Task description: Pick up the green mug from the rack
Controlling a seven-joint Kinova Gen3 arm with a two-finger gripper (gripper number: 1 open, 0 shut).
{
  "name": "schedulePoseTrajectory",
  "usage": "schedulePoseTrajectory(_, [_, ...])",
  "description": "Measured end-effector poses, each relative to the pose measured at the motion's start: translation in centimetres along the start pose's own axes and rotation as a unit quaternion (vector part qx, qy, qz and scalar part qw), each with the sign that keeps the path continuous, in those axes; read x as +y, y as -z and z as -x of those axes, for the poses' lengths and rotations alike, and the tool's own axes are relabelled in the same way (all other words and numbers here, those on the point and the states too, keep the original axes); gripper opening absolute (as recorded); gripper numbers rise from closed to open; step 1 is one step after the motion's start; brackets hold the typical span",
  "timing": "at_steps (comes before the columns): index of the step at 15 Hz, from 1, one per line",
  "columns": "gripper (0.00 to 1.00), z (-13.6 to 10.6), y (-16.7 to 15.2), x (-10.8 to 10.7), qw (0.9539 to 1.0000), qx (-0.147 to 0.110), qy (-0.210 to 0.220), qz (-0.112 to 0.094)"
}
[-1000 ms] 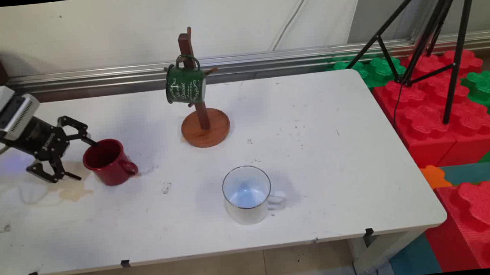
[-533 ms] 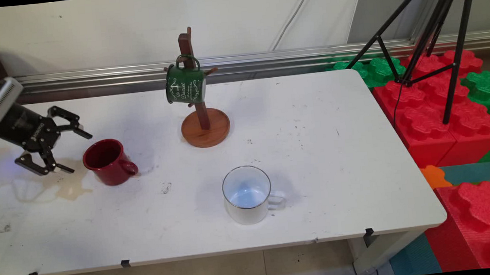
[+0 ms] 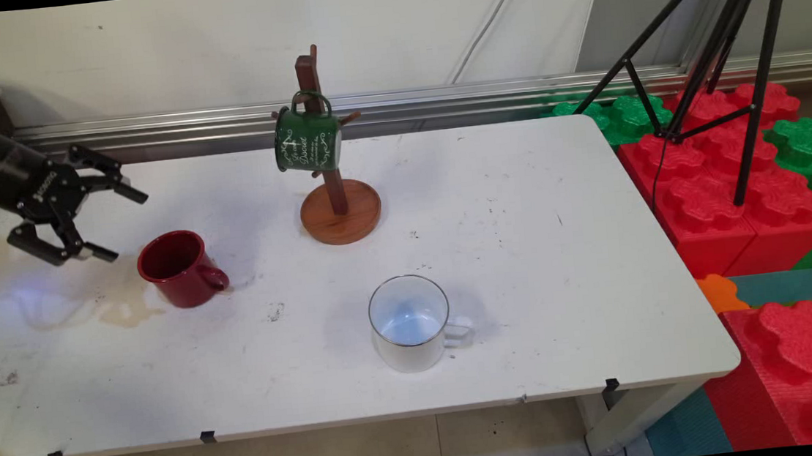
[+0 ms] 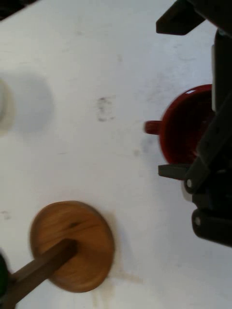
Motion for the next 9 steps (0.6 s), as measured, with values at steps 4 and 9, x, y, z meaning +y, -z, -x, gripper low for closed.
schedulePoseTrajectory(4, [1.00, -1.3, 0.9, -0.8, 0.9990, 0.038, 0.023, 0.002])
schedulePoseTrajectory(9, [1.00, -2.3, 1.4, -1.8, 0.9968, 0.069, 0.040, 0.005])
